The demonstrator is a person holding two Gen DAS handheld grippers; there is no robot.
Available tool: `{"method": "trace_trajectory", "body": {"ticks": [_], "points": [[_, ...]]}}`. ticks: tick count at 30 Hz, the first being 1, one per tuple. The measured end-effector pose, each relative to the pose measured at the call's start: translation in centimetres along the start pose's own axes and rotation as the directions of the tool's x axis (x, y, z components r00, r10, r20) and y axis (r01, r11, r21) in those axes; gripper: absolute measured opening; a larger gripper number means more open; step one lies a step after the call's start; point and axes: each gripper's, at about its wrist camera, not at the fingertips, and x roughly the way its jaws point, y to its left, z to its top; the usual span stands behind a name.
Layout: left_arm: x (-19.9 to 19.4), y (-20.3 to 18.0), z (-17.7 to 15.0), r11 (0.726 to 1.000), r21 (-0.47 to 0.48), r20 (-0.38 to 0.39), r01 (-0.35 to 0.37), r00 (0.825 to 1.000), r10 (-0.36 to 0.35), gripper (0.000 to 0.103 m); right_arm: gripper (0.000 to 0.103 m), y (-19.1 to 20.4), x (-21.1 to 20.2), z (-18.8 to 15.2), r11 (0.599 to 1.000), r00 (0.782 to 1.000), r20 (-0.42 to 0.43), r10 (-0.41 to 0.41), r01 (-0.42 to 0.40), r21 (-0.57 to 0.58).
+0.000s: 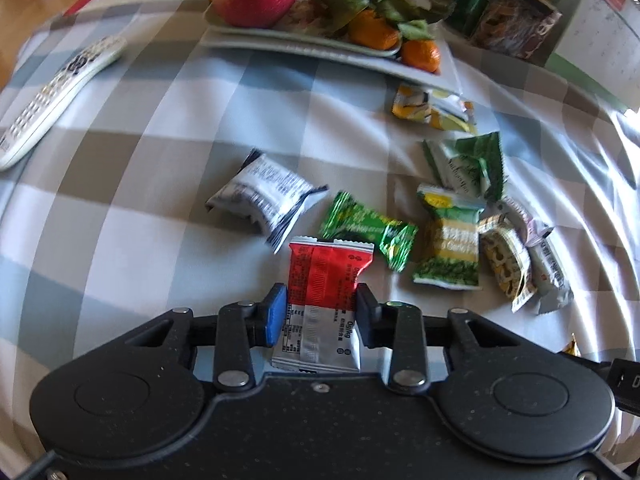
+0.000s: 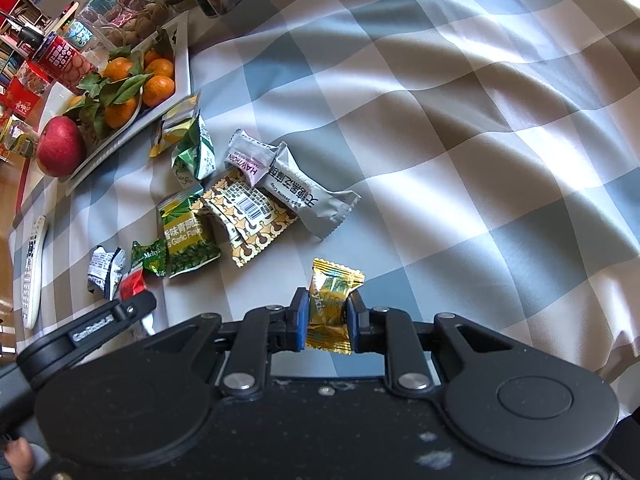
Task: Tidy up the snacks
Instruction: 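Carry the gold candy and red-and-white packet back over the gold tray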
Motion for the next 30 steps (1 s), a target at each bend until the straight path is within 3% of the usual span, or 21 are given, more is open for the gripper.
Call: {"method": "trace_trajectory", "body": {"ticks": [6, 13, 24, 30], "points": [[-0.9, 0.0, -1.0, 1.000, 0.009, -0.072, -0.017, 0.997, 0.017, 0.044, 0.021, -0.5, 0.3, 0.1, 1.000, 1.000, -0.013, -0.007, 0.007, 0.026], [-2.1, -1.1, -3.5, 0.994, 0.109, -0.125, 0.010, 0.992, 0.004, 0.044, 0.021, -0.4, 0.8, -0.1, 1.000, 0.998, -0.062, 0.008, -0.007, 0.014], [-3.0, -0.7, -3.4, 0.989, 0.146, -0.058, -0.022, 0.998, 0.031, 0.044, 0.021, 0.1, 1.4, -0.7, 1.000, 0.995, -0.097, 0.015, -0.018, -0.026], [-5.2, -0.1, -3.6, 0.989, 0.144, 0.002, -0.018, 1.000, 0.018, 0.044, 0.021, 0.2, 0.5, -0.9, 0.997, 0.998, -0.039, 0.058, -0.060, -0.057]]}}
